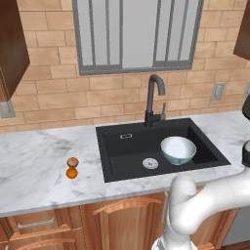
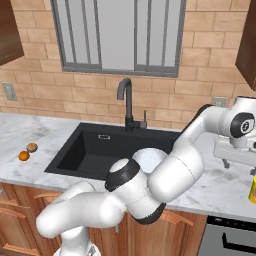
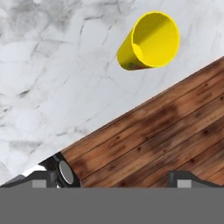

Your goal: Remove the tangerine and tangerine from the sink. Then move the bowl and cup from the counter to the sink for washing.

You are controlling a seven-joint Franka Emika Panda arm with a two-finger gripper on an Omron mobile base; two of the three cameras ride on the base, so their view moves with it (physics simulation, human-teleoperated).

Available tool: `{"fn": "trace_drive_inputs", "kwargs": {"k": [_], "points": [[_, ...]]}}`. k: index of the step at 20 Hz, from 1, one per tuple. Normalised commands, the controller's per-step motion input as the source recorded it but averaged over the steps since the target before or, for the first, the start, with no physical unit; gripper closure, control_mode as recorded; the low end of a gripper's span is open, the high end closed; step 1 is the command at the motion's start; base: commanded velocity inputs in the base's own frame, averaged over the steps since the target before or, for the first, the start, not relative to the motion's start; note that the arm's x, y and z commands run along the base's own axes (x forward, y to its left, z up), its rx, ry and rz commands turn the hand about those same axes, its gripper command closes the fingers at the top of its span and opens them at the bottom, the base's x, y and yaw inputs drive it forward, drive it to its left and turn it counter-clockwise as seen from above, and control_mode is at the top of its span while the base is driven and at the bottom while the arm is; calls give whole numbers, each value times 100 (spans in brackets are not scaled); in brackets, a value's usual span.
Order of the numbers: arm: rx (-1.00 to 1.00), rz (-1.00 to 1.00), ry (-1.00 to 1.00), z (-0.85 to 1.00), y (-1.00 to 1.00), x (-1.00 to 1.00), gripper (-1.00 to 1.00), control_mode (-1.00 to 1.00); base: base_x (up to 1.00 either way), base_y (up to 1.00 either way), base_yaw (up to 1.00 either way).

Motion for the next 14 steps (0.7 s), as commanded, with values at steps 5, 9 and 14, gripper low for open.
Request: {"fn": "trace_drive_inputs", "kwargs": {"k": [5, 9, 14], "points": [[5, 0, 0, -4, -6, 6, -100, -100, 0, 0, 0], [4, 0, -3, -6, 0, 5, -100, -100, 0, 0, 0], [3, 1, -11, -9, 0, 3, -100, -100, 0, 0, 0]]}}
